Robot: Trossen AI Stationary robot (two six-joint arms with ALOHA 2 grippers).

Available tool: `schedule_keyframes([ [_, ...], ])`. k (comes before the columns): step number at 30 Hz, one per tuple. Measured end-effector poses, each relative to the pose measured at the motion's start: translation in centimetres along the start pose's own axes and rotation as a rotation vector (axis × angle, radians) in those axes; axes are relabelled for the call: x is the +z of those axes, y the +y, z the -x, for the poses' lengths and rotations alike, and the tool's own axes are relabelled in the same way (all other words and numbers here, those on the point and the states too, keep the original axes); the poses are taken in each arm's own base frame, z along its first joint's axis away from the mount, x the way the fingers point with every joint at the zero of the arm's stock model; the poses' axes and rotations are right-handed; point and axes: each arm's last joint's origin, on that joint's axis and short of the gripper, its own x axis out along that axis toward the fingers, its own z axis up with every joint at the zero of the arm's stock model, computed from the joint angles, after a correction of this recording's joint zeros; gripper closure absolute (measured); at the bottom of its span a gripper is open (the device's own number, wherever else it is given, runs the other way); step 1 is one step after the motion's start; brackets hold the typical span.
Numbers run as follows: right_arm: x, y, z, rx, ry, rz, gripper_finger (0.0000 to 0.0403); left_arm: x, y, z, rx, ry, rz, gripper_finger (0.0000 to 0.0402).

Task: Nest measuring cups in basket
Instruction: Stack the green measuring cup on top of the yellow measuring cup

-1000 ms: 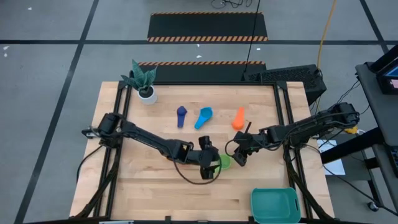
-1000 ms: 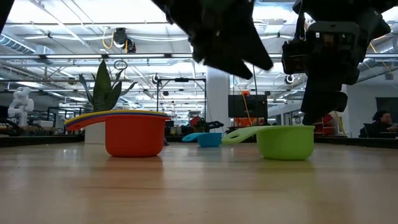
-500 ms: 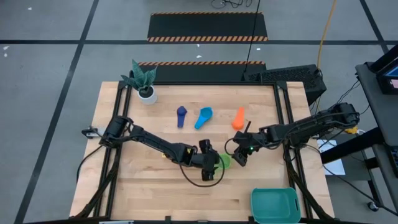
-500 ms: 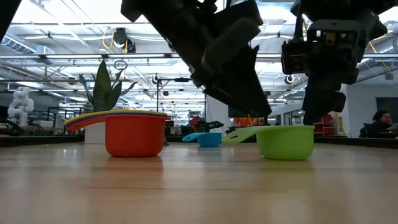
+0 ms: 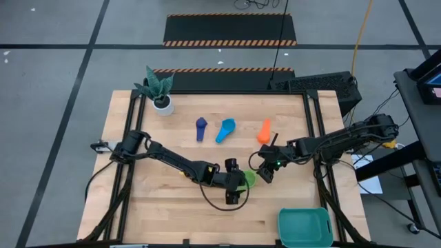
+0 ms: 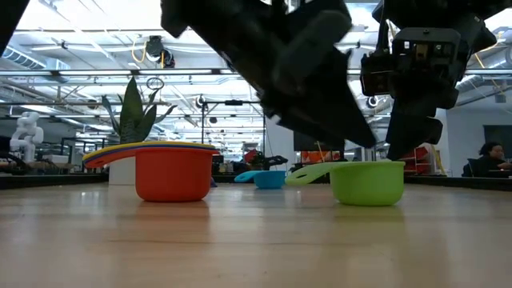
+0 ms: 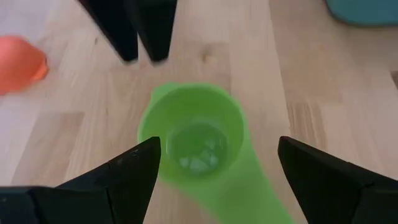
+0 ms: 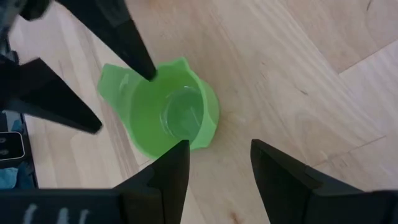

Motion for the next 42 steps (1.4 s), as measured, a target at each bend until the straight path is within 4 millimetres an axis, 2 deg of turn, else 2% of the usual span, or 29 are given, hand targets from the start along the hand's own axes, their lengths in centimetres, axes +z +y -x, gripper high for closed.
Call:
schedule_keyframes([
  [7,0.0,0.0,0.0,0.001,0.001,0.005,0.0241,0.1,0.6,0.1,0.018,0.018,-0.060,0.0073],
  [10,0.0,0.0,0.0,0.001,0.002,0.008,0.0241,0.3,1.1,0.3,0.028,0.014,-0.048,0.0073],
  [18,0.0,0.0,0.0,0.001,0.002,0.008,0.0241,-0.7,1.9,0.2,0.044,0.121,-0.019,0.0073],
  [30,0.0,0.0,0.0,0.001,0.002,0.008,0.0241,-0.5,2.5,0.2,0.069,0.121,-0.045,0.0073],
  [37,0.0,0.0,0.0,0.001,0.002,0.008,0.0241,-0.6,2.1,0.4,0.062,0.129,-0.070,0.0073],
  [42,0.0,0.0,0.0,0.001,0.003,0.008,0.0241,0.4,1.6,1.5,0.052,0.095,-0.059,0.0073],
])
